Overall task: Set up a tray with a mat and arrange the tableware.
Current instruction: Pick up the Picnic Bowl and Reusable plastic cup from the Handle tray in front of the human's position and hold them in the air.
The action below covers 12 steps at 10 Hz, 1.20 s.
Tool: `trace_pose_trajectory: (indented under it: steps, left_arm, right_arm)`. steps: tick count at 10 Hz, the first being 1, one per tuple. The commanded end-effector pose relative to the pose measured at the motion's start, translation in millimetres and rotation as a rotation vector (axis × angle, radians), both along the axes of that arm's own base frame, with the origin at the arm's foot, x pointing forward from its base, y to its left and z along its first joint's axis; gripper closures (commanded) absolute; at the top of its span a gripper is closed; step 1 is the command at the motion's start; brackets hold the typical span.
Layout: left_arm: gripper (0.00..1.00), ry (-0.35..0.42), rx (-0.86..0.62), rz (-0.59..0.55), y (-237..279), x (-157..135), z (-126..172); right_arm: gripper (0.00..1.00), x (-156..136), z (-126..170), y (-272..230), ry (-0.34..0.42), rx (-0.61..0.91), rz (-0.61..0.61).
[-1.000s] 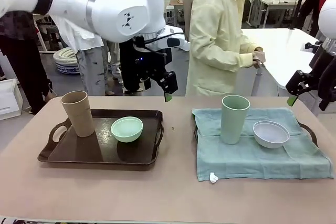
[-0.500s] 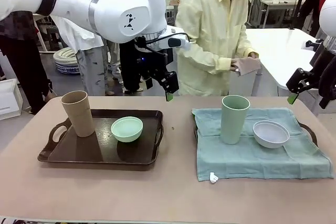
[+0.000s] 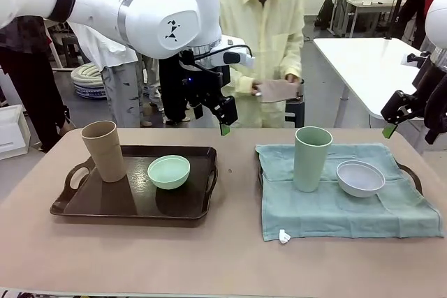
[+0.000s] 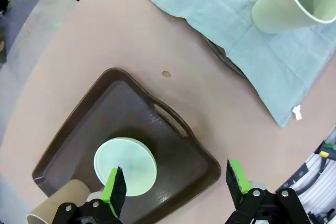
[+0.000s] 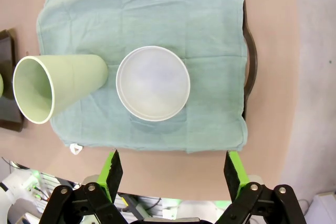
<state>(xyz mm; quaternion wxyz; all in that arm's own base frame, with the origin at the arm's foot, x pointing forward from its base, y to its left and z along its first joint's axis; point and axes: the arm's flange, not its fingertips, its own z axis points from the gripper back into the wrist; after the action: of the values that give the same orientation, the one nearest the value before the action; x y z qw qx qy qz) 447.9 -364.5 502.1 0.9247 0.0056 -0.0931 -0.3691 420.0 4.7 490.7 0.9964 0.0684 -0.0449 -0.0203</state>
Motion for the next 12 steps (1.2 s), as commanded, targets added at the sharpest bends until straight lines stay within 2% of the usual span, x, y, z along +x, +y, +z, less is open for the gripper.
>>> trace_pose_trajectory:
  steps: [1,3,6,8,10,12]
  left_arm:
    - [0.0,0.0,-0.024,-0.017,7,-3,-2]
    - [0.0,0.0,0.0,0.0,0,0,0]
    - [0.0,0.08,-0.023,0.116,73,-21,9]
    - [0.0,0.135,-0.049,0.249,140,-30,22]
    - [0.0,0.118,-0.109,0.366,207,-35,40]
    - [0.0,0.129,-0.245,0.432,267,-41,58]
  right_arm:
    - [0.0,-3,-3,1,0.004,-0.002,0.004]
    - [0.0,0,0,0,0.0,0.0,0.0]
    - [0.0,-26,3,-8,-0.008,-0.038,0.018]
    - [0.0,-39,12,-23,-0.011,-0.014,-0.004]
    - [0.0,-44,24,-52,0.011,0.086,-0.026]
    - [0.0,-42,35,-87,0.059,0.304,-0.078]
